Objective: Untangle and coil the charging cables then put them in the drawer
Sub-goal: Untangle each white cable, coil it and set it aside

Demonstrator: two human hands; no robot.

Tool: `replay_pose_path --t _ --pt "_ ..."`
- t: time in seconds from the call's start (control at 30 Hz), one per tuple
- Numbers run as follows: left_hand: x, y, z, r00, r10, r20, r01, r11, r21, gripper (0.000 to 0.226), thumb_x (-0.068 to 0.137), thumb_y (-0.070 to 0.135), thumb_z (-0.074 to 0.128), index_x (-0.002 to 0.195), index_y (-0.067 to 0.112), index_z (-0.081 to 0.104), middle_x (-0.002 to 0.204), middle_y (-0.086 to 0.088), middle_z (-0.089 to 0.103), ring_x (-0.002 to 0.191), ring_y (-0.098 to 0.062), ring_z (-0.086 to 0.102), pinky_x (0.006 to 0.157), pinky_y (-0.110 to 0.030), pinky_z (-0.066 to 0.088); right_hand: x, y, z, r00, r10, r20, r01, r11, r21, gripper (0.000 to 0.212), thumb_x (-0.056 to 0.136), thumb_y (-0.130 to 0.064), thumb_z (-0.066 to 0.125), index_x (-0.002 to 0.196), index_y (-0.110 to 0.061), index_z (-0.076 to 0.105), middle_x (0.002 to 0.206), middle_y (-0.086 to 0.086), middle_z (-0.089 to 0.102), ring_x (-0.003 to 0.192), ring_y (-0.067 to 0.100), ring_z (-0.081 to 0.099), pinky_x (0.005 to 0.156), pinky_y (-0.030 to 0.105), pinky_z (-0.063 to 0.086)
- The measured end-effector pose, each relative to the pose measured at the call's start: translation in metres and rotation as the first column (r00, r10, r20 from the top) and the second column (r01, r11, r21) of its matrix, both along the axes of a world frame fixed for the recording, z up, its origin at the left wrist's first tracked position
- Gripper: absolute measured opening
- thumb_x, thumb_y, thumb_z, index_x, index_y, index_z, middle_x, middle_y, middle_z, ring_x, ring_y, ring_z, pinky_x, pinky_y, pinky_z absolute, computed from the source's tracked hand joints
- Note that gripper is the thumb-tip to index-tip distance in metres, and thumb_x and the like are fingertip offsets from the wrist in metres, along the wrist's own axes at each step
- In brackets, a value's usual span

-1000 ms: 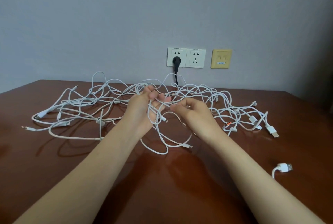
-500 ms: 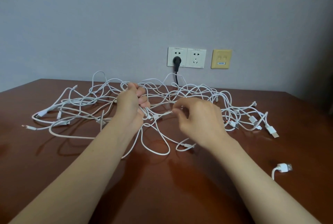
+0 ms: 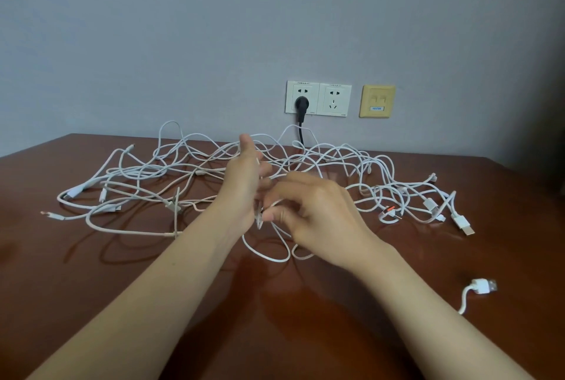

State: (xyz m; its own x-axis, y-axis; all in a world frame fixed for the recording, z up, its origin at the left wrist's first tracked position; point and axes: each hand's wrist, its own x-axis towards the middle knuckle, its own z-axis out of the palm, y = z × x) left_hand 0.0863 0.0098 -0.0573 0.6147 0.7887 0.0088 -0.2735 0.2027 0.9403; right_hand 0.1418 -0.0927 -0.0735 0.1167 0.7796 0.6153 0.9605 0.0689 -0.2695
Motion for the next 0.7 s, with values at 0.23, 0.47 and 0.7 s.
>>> replay_pose_path --t 0.23,0.47,0.7 --pt "0.006 -0.012 -0.004 0.975 -0.178 -0.132 0.196 0.971 0.138 0.060 0.089 0.064 0.025 0.056 0.017 0.041 0.047 0.002 0.034 0.034 -0.006 0.034 0.042 -0.020 0.027 0.002 0.005 0.001 0.938 -0.117 -0.325 0.121 0.993 -0.006 0.034 0.071 -0.021 0.074 0.079 -0.024 0.041 0.085 -0.004 0.068 0.081 0.020 0.061 0.070 0.032 0.043" --pt "0.006 -0.017 -0.017 0.903 -0.013 -0.430 0.317 0.694 0.646 0.042 0.095 0.048 0.027 0.089 0.015 0.053 0.045 -0.003 0.056 0.042 -0.014 0.054 0.046 -0.020 0.036 0.013 0.007 0.003 0.860 -0.132 -0.493 0.171 0.985 0.035 0.027 0.075 0.006 0.049 0.080 -0.020 0.049 0.074 -0.005 0.054 0.072 0.019 0.054 0.068 0.024 0.044" --pt "0.000 -0.017 -0.015 0.876 -0.256 -0.409 0.443 0.763 0.472 0.040 0.090 0.049 0.035 0.066 0.018 0.031 0.042 0.009 0.031 0.034 -0.004 0.018 0.038 -0.016 0.015 0.033 0.001 0.004 0.789 -0.224 -0.571 0.235 0.970 -0.056 0.021 0.070 -0.005 0.069 0.074 -0.020 0.054 0.065 0.001 0.052 0.056 0.011 0.043 0.058 0.024 0.036"
